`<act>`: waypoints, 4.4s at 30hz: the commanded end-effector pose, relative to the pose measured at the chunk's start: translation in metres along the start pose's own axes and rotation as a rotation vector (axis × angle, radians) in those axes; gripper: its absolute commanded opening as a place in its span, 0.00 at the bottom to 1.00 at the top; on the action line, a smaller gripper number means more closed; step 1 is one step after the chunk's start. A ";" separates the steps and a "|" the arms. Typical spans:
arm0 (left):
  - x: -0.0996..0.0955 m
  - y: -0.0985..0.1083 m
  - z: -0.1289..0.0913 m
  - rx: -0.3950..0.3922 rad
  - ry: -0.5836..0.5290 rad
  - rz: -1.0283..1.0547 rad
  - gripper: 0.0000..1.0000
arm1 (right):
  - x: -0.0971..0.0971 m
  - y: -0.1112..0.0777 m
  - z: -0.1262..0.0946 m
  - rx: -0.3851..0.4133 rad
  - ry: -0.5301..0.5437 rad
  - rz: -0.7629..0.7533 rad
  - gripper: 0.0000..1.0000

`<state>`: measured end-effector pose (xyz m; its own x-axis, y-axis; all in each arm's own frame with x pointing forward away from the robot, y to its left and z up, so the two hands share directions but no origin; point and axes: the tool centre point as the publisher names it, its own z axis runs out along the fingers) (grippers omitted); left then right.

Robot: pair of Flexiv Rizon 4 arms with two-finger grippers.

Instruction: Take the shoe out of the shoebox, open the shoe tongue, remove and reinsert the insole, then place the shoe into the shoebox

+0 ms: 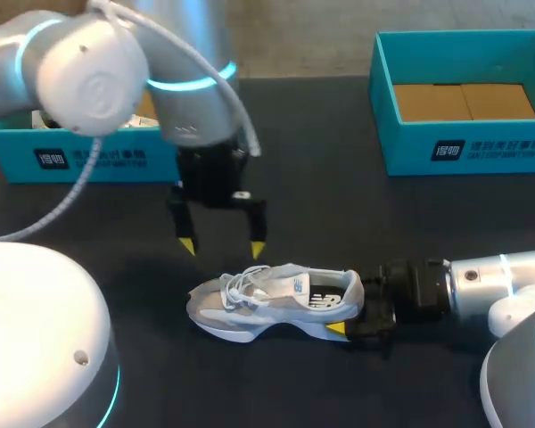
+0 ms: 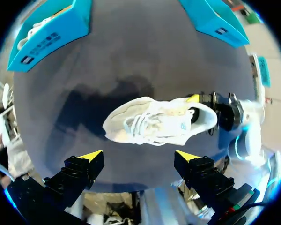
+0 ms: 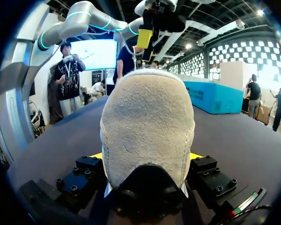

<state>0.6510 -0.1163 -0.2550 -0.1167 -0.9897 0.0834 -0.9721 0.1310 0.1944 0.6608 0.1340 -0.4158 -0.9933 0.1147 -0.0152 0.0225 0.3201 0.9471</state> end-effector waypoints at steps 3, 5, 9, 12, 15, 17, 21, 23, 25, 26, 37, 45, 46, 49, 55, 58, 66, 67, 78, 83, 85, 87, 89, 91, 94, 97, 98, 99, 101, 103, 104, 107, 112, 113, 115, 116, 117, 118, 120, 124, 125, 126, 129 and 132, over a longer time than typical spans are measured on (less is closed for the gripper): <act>0.042 -0.004 0.018 -0.041 -0.125 -0.065 1.00 | 0.001 0.000 0.001 0.006 0.000 0.001 0.00; 0.051 -0.008 0.024 -0.059 -0.150 -0.082 1.00 | 0.001 0.000 0.001 0.006 0.000 0.001 0.00; 0.064 -0.010 0.033 -0.063 -0.182 -0.084 1.00 | 0.001 0.000 0.001 0.006 0.000 0.001 0.00; 0.072 -0.010 0.039 -0.057 -0.206 -0.070 1.00 | 0.001 0.000 0.001 0.006 0.000 0.001 0.00; 0.081 -0.010 0.047 -0.044 -0.238 -0.064 1.00 | 0.001 0.000 0.001 0.006 0.000 0.001 0.00; 0.088 -0.013 0.052 -0.037 -0.261 -0.068 1.00 | 0.001 0.000 0.001 0.006 0.000 0.001 0.00; 0.099 -0.019 0.060 -0.021 -0.309 -0.077 1.00 | 0.001 0.000 0.001 0.006 0.000 0.001 0.00; 0.104 -0.021 0.065 -0.029 -0.338 -0.077 1.00 | 0.001 0.000 0.001 0.006 0.000 0.001 0.00; 0.106 -0.023 0.069 -0.024 -0.360 -0.085 1.00 | 0.001 0.000 0.001 0.006 0.000 0.001 0.00; 0.107 -0.025 0.072 -0.026 -0.373 -0.093 1.00 | 0.001 0.000 0.001 0.006 0.000 0.001 0.00; 0.097 -0.032 0.091 -0.044 -0.436 -0.136 1.00 | 0.001 0.000 0.001 0.006 0.000 0.001 0.00; 0.085 -0.032 0.099 -0.061 -0.466 -0.150 0.85 | 0.001 0.000 0.001 0.006 0.000 0.001 0.00; 0.084 -0.032 0.099 -0.064 -0.469 -0.151 0.82 | 0.001 0.000 0.001 0.006 0.000 0.001 0.00; 0.080 -0.028 0.100 -0.074 -0.478 -0.149 0.73 | 0.001 0.000 0.001 0.006 0.000 0.001 0.00; 0.071 -0.017 0.097 -0.082 -0.491 -0.136 0.68 | 0.001 0.000 0.001 0.006 0.000 0.001 0.00; 0.066 -0.013 0.095 -0.079 -0.492 -0.136 0.51 | 0.001 0.000 0.001 0.006 0.000 0.001 0.00; 0.049 -0.010 0.081 -0.083 -0.428 -0.153 0.46 | 0.001 0.000 0.001 0.006 0.000 0.001 0.00; 0.047 -0.009 0.078 -0.086 -0.407 -0.153 0.46 | 0.001 0.000 0.001 0.006 0.000 0.001 0.00; 0.033 -0.003 0.065 -0.047 -0.268 -0.178 0.29 | 0.001 0.000 0.001 0.006 0.000 0.001 0.00; 0.029 -0.003 0.066 -0.043 -0.220 -0.190 0.25 | 0.001 0.000 0.001 0.006 0.000 0.001 0.00; 0.028 -0.003 0.066 -0.034 -0.191 -0.198 0.13 | 0.001 0.000 0.001 0.006 0.000 0.001 0.00; 0.025 -0.004 0.066 -0.033 -0.164 -0.209 0.00 | 0.001 0.000 0.001 0.006 0.000 0.001 0.00; 0.022 -0.004 0.065 -0.030 -0.129 -0.210 0.00 | 0.001 0.000 0.001 0.006 0.000 0.001 0.00; 0.017 -0.004 0.062 -0.031 -0.082 -0.212 0.00 | 0.001 0.000 0.001 0.006 0.000 0.001 0.00; 0.006 -0.003 0.057 -0.034 0.010 -0.222 0.00 | 0.001 0.000 0.001 0.006 0.000 0.001 0.00; -0.007 0.000 0.054 -0.036 0.102 -0.220 0.00 | 0.001 0.000 0.001 0.006 0.000 0.001 0.00; -0.012 0.001 0.053 -0.037 0.135 -0.209 0.00 | 0.001 0.000 0.001 0.006 0.000 0.001 0.00; -0.017 0.002 0.052 -0.033 0.162 -0.212 0.00 | 0.001 0.000 0.001 0.006 0.000 0.001 0.00; -0.026 0.003 0.051 -0.037 0.223 -0.200 0.00 | 0.001 0.000 0.001 0.006 0.000 0.001 0.00; -0.034 0.003 0.052 -0.041 0.273 -0.202 0.00 | 0.001 0.000 0.001 0.006 0.000 0.001 0.00; -0.038 0.004 0.053 -0.047 0.291 -0.200 0.00 | 0.001 0.000 0.001 0.006 0.000 0.001 0.00; -0.050 0.006 0.059 -0.055 0.338 -0.197 0.00 | 0.001 0.000 0.001 0.006 0.000 0.001 0.00; -0.069 0.006 0.074 -0.078 0.409 -0.210 0.00 | 0.001 0.000 0.001 0.006 0.000 0.001 0.00; -0.073 0.005 0.078 -0.079 0.417 -0.220 0.00 | 0.001 0.000 0.001 0.006 0.000 0.001 0.00; -0.078 0.002 0.087 -0.122 0.432 -0.235 0.00 | 0.001 0.000 0.001 0.006 0.000 0.001 0.00; -0.081 0.001 0.092 -0.126 0.430 -0.246 0.00 | 0.001 0.000 0.001 0.006 0.000 0.001 0.00; -0.082 0.001 0.095 -0.138 0.433 -0.245 0.00 | 0.001 0.000 0.001 0.006 0.000 0.001 0.00; -0.083 0.000 0.097 -0.140 0.434 -0.247 0.00 | 0.001 0.000 0.001 0.006 0.000 0.001 0.00; -0.085 -0.001 0.100 -0.150 0.430 -0.252 0.00 | 0.001 0.000 0.001 0.006 0.000 0.001 0.00; -0.088 0.000 0.101 -0.150 0.428 -0.254 0.48 | 0.001 0.000 0.001 0.006 0.000 0.001 0.00; -0.089 0.002 0.098 -0.148 0.432 -0.246 0.79 | 0.001 0.000 0.001 0.006 0.000 0.001 0.00; -0.090 0.003 0.094 -0.138 0.434 -0.237 0.98 | 0.001 0.000 0.001 0.006 0.000 0.001 0.00; -0.090 0.011 0.078 -0.102 0.444 -0.200 1.00 | 0.001 0.000 0.001 0.006 0.000 0.001 0.00; -0.089 0.019 0.060 -0.063 0.449 -0.156 1.00 | 0.001 0.000 0.001 0.006 0.000 0.001 0.00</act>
<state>0.6478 -0.0438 -0.3408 0.0752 -0.9662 0.2466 -0.9328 0.0192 0.3598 0.6603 0.1354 -0.4158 -0.9933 0.1144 -0.0150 0.0225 0.3200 0.9471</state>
